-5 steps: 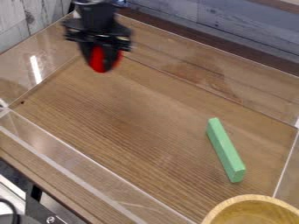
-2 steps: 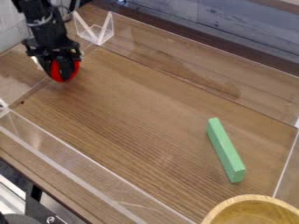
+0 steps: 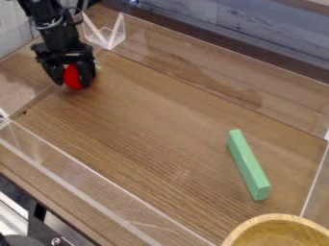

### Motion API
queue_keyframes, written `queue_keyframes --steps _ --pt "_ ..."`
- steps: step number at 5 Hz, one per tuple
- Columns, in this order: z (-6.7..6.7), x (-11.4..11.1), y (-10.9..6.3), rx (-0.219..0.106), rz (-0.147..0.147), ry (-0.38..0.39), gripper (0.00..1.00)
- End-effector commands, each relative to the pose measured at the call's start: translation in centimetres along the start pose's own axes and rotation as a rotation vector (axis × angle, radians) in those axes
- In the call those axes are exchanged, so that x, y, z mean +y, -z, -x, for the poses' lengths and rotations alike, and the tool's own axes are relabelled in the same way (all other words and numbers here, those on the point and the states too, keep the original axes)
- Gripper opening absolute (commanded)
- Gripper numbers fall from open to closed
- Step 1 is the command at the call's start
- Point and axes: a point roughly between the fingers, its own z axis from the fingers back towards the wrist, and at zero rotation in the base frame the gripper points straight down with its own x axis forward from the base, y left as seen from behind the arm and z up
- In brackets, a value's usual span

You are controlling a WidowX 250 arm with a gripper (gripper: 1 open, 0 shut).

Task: Move the red object to the left side of the table

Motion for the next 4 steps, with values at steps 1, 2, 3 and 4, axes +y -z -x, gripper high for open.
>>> queue_keyframes --steps 1,2,3,4 --pt "-1.1 0.7 -1.1 -0.043 0.009 0.022 1.00" --pt "-2.2 0.6 -0.9 -0.043 0.034 0.015 1.00" --pt "-3.0 0.3 -0.4 -0.033 0.055 0.007 1.00" --pt "-3.0 0.2 -0.3 -0.030 0.064 -0.063 1.00"
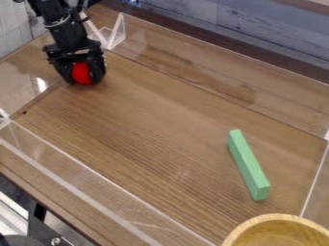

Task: Move the red object to the left side of the table

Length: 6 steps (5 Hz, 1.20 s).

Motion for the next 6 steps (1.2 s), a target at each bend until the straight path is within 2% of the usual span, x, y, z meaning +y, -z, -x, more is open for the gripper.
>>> queue_keyframes --steps 1,2,4,5,6 --pt "-1.2 0.0 -1.6 -0.056 -0.011 -0.052 1.00" --pt "-1.3 0.0 -1.4 -0.055 -0.007 -0.106 1.00" --pt "-1.6 -0.4 -1.8 -0.046 -0.002 -0.166 1.00" --pt "-1.8 -0.6 -1.8 -0.017 0.010 -0.086 1.00" --pt "-2.0 -1.7 -3.1 -0.020 0.021 -0.030 1.00"
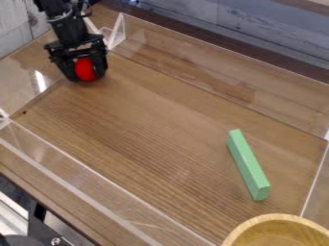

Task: Move the red object to the left side of the table

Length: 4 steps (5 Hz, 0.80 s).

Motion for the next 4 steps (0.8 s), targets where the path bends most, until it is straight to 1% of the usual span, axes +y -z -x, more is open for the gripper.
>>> queue_keyframes --steps 1,2,3,4 --pt "-1.4 -1.8 -4.4 -0.091 -0.014 0.089 1.00" --pt "-1.3 -2.0 -5.3 -0.089 -0.004 0.116 1.00" --pt "-1.3 -1.7 -5.5 -0.072 -0.001 0.132 1.00" --pt "0.1 -1.8 -4.8 -0.063 -0.005 0.115 1.00"
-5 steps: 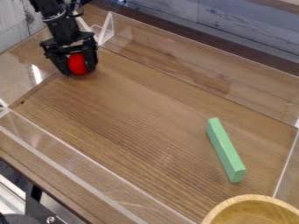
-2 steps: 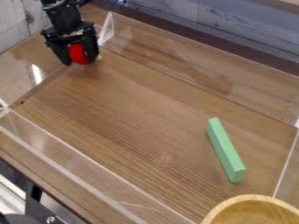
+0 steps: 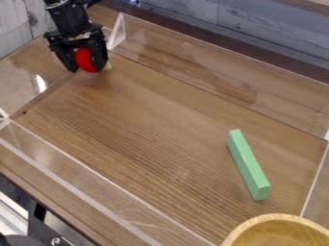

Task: Move the red object to the left side of the table

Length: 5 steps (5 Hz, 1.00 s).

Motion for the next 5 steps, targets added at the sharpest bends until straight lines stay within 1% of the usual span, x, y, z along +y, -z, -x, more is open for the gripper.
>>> queue_keyframes --steps 1,3,4,5 --pt "0.6 -0.6 -2.3 -0.071 -0.035 0.002 1.00" --pt "0.2 -1.8 -1.7 -0.054 -0.006 0.081 1.00" --pt "0.0 -1.6 -2.7 -0.054 0.003 0.079 1.00" --pt "-0.5 -1.6 -3.7 -0.062 0.017 0.077 1.00"
